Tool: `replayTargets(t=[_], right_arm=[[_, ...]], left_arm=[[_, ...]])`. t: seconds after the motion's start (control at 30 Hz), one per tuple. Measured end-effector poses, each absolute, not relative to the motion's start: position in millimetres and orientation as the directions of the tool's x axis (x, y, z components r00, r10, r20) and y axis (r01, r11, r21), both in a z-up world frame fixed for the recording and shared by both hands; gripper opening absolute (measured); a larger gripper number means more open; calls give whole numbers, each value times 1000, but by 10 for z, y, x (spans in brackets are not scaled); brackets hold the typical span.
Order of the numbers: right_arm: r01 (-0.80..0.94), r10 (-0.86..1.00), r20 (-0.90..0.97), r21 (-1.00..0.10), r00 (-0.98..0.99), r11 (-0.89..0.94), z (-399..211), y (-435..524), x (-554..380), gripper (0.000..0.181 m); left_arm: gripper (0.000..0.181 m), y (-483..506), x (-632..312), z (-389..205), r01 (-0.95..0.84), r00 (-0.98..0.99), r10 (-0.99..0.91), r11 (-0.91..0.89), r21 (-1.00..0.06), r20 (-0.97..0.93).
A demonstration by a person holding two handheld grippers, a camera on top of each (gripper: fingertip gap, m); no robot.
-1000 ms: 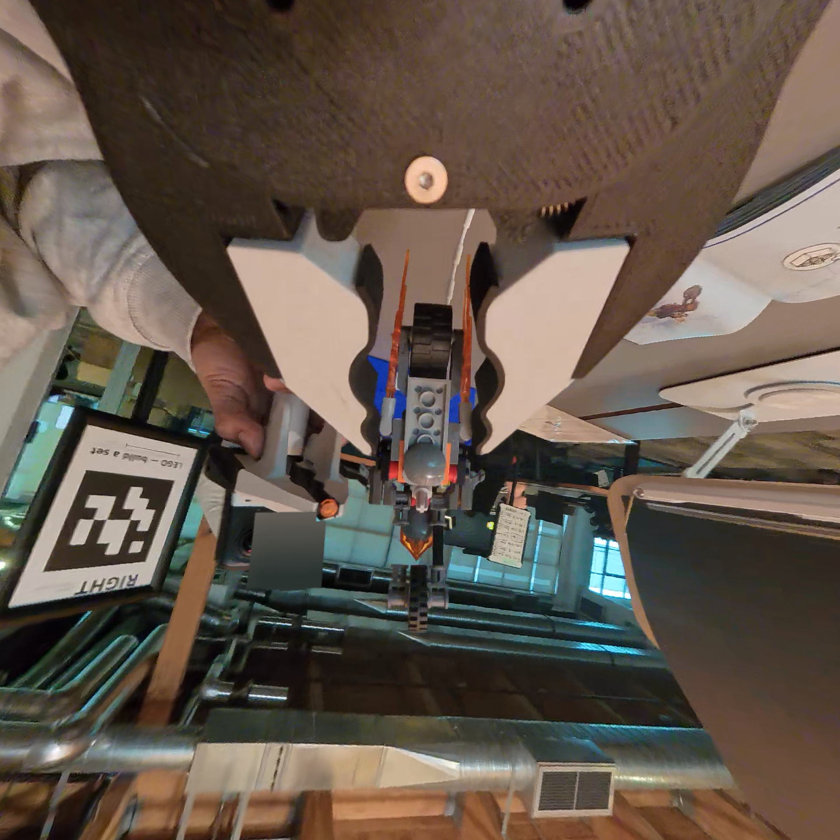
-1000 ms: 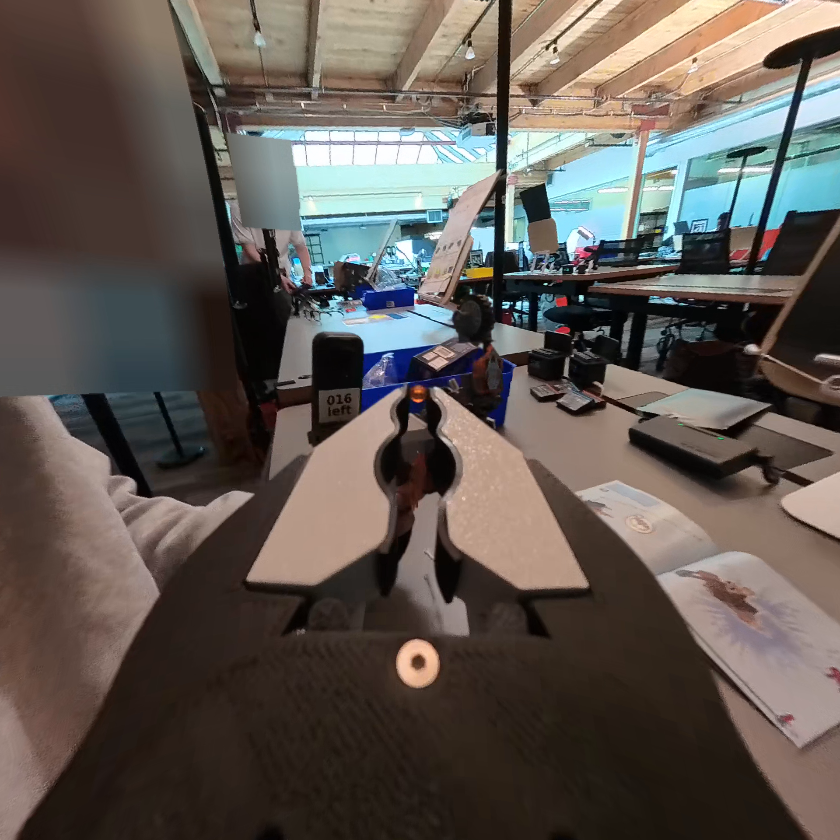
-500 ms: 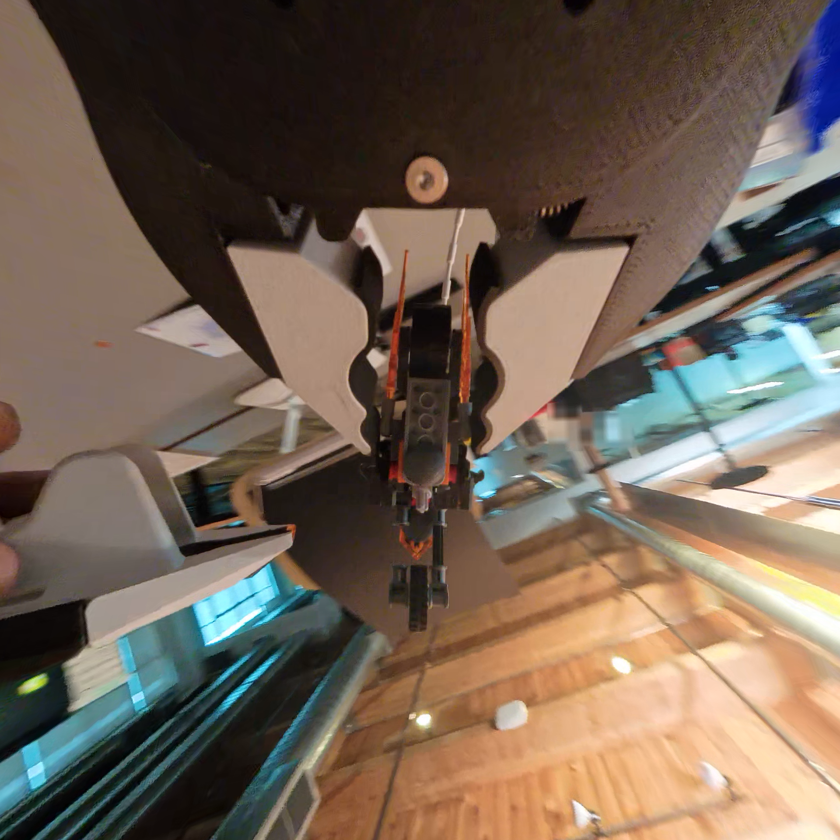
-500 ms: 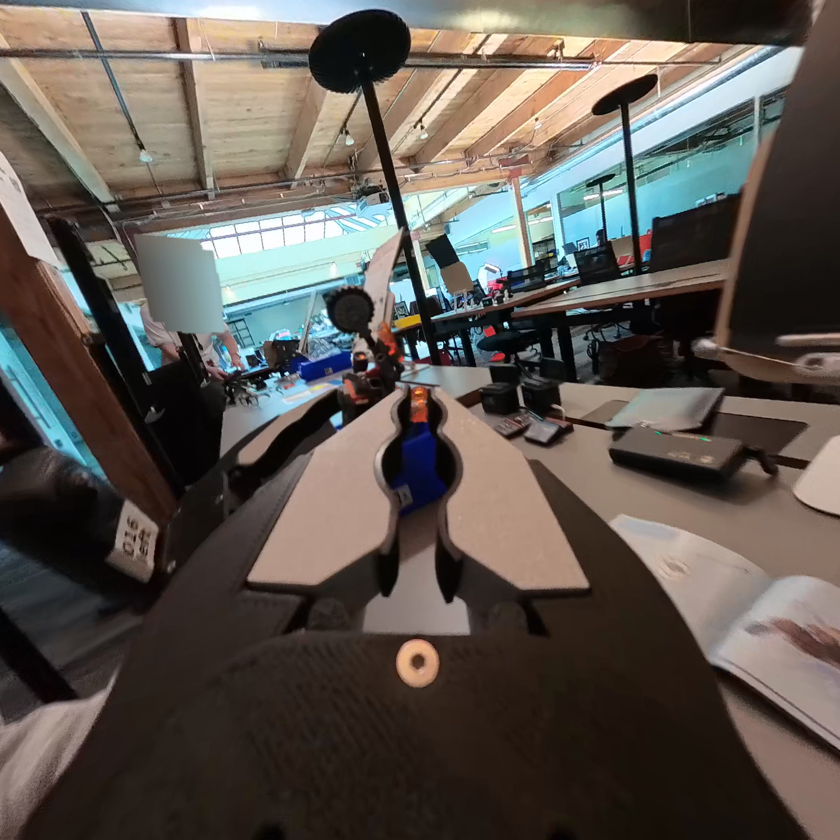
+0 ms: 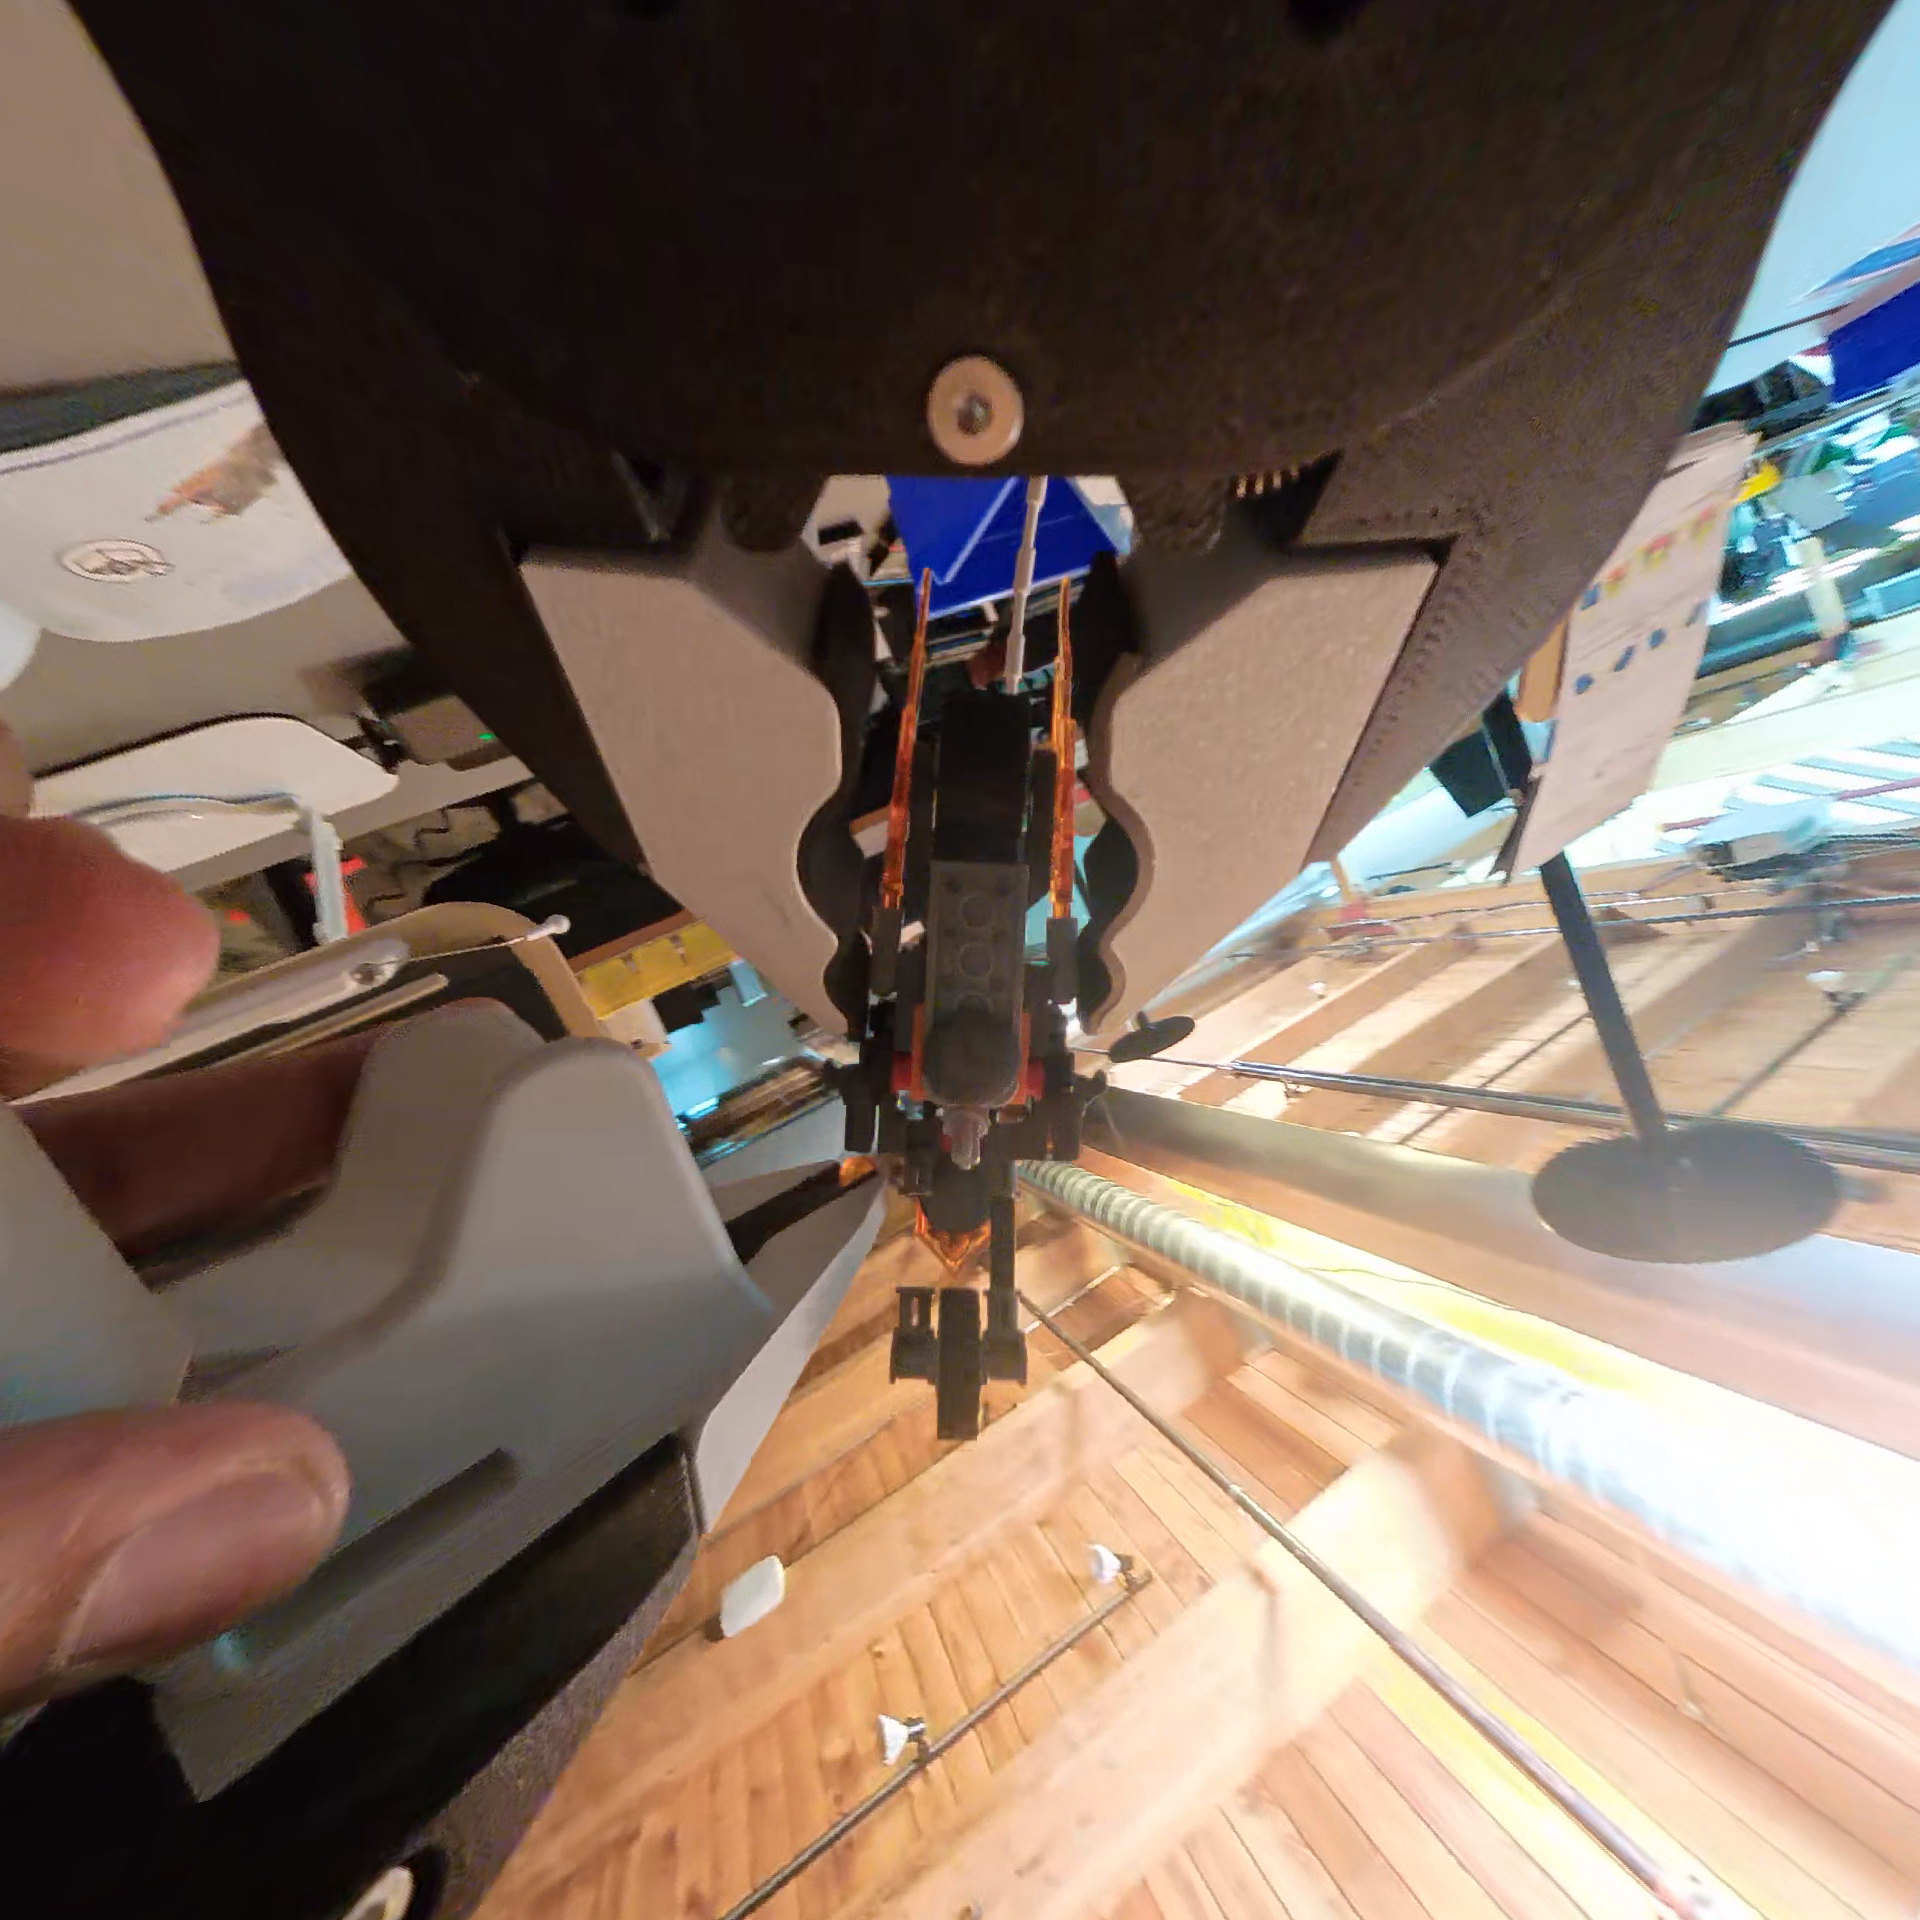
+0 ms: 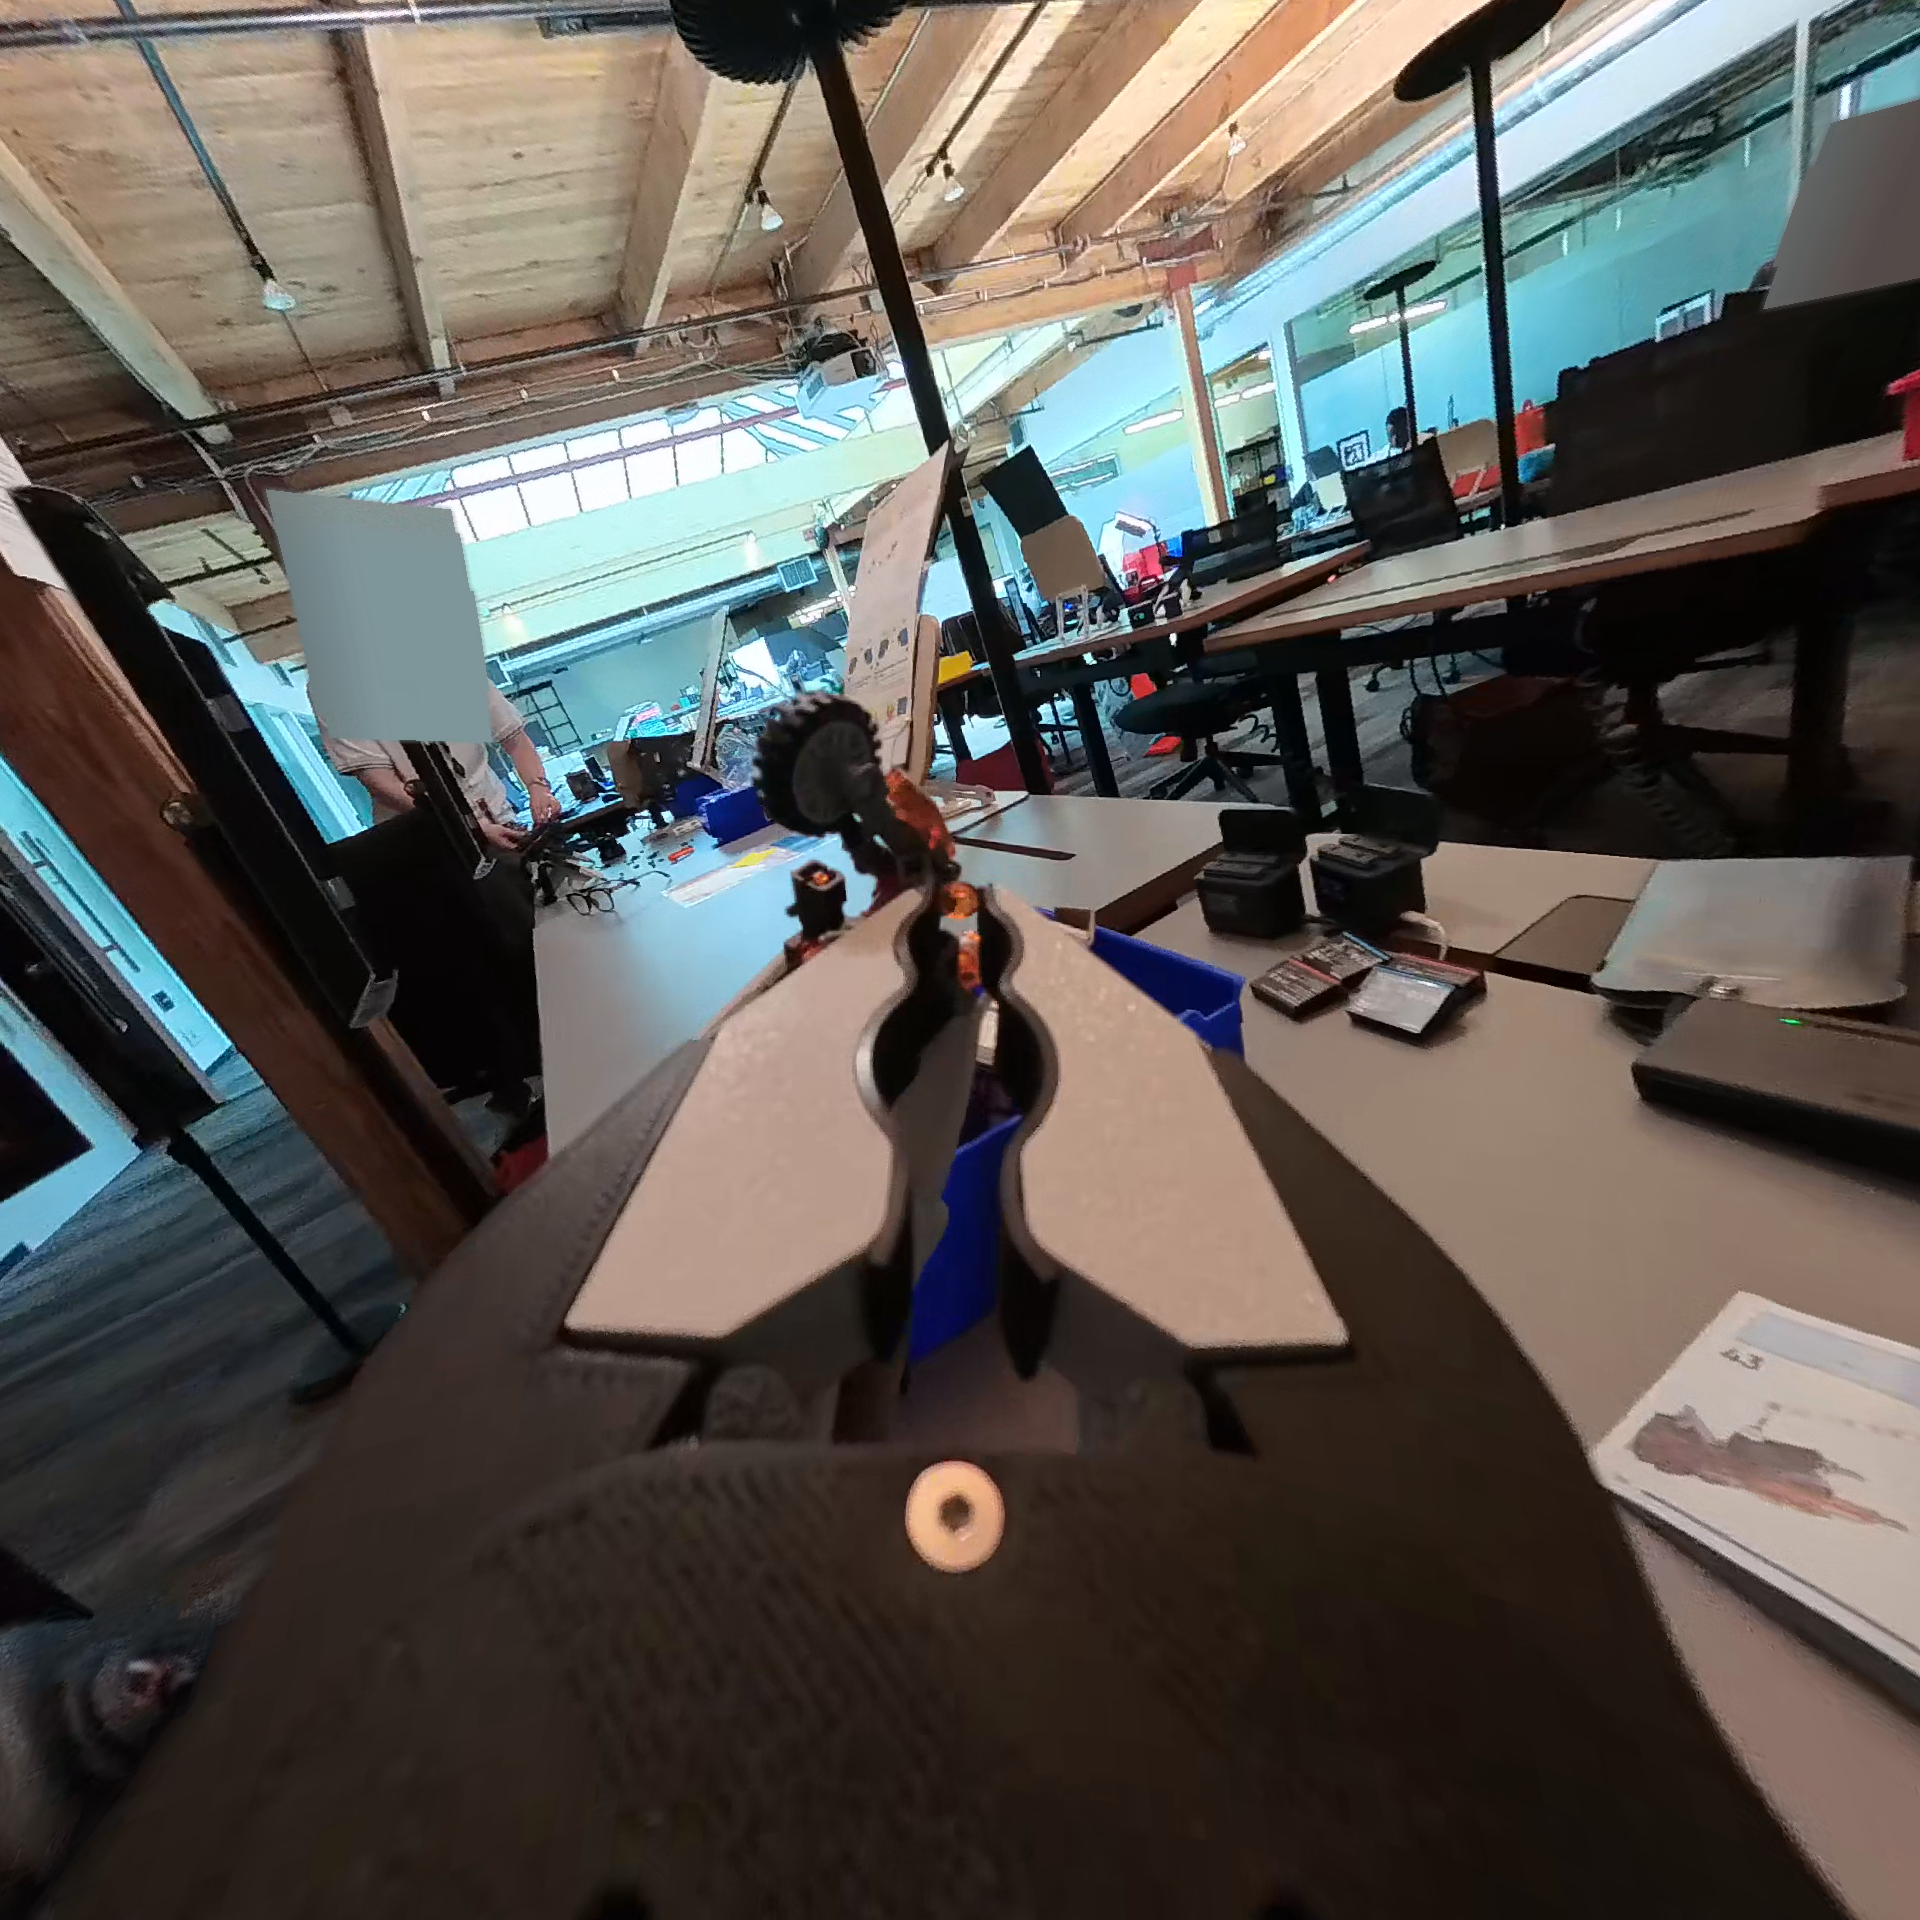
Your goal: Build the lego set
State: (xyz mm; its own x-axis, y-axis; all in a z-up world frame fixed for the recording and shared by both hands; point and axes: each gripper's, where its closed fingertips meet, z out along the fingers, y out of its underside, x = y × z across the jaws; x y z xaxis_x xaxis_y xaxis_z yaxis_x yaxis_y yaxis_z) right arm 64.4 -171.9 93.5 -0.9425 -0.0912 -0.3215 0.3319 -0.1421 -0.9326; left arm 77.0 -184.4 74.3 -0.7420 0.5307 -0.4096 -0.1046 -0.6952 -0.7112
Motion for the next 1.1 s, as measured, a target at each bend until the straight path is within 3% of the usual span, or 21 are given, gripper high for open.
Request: replayTargets(t=[0.3, 0.67, 1.1], right_arm=[[361, -110, -348, -921, -931, -145, 1052, -1688, 762, 4], [351, -98, -341, -928, -935, -125, 1102, -1720, 809, 4], [208, -10, -208, -976, -978, -70, 1072, -1865, 897, 4]], left_arm=[[36, -1832, 910, 902, -18, -813, 388, -763, -646, -435], [35, -1815, 913, 949, -33, -824, 406, -731, -681, -396], [36, -1939, 953, 897, -55, -838, 429, -682, -729, -338]])
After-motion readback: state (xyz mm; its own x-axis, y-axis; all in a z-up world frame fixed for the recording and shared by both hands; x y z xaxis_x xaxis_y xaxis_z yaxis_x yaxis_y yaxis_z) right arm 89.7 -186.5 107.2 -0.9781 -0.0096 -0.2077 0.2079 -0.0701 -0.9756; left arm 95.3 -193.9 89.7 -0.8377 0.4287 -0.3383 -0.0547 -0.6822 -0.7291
